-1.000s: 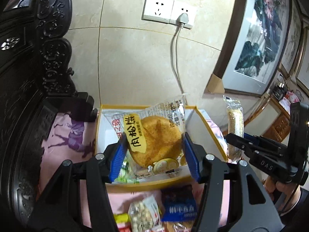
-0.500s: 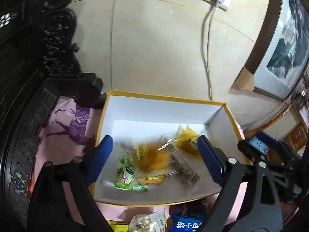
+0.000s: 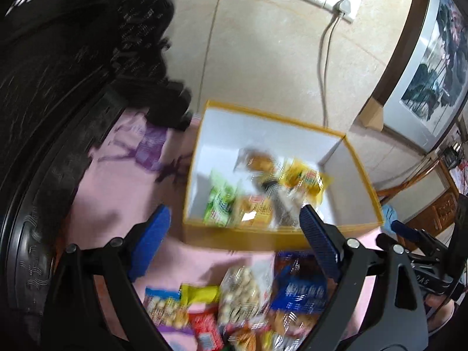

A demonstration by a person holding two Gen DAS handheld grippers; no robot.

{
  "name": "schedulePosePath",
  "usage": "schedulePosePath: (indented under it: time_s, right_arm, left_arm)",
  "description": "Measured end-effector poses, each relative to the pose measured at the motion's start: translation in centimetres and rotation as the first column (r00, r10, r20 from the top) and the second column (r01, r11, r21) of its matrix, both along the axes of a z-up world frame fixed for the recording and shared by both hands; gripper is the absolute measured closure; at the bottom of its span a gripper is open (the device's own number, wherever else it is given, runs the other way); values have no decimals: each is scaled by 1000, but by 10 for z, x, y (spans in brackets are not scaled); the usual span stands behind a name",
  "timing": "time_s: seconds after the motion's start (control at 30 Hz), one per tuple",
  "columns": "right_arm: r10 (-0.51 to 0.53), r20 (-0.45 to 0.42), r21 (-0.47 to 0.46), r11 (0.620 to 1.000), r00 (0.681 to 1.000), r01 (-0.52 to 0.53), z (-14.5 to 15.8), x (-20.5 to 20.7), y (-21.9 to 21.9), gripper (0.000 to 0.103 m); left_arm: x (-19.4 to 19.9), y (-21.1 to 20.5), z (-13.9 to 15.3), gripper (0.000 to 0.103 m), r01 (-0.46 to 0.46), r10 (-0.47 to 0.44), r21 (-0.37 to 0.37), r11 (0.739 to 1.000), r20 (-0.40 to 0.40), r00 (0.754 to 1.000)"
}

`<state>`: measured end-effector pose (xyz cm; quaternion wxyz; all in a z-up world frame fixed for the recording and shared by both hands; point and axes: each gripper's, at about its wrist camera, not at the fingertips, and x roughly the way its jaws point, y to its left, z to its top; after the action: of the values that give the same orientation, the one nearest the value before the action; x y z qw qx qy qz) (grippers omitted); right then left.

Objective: Organize snacks
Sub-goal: 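Move both open grippers back toward the remaining snack pile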

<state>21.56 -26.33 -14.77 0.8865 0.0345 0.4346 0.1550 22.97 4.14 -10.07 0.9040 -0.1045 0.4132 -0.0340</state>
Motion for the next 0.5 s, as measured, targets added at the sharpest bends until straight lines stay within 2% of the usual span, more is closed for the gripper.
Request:
schedulePosePath:
  time_s: [0.1, 0.3, 0.5]
  right_arm:
    - [13, -50, -5, 1000, 999, -13, -18, -22, -8, 26]
    - [24, -165, -31, 999, 986, -30, -58, -62, -12, 26]
    - [80, -168, -75, 993, 983, -94, -72, -71, 4, 26]
  left_arm:
    - [-24, 6, -14, 11, -7, 7, 14, 1000, -43, 999]
    - [-75, 9, -38, 11, -4, 3, -6, 1000, -117, 993]
    - [-108, 0, -56, 11, 34, -31, 13, 999, -178, 984]
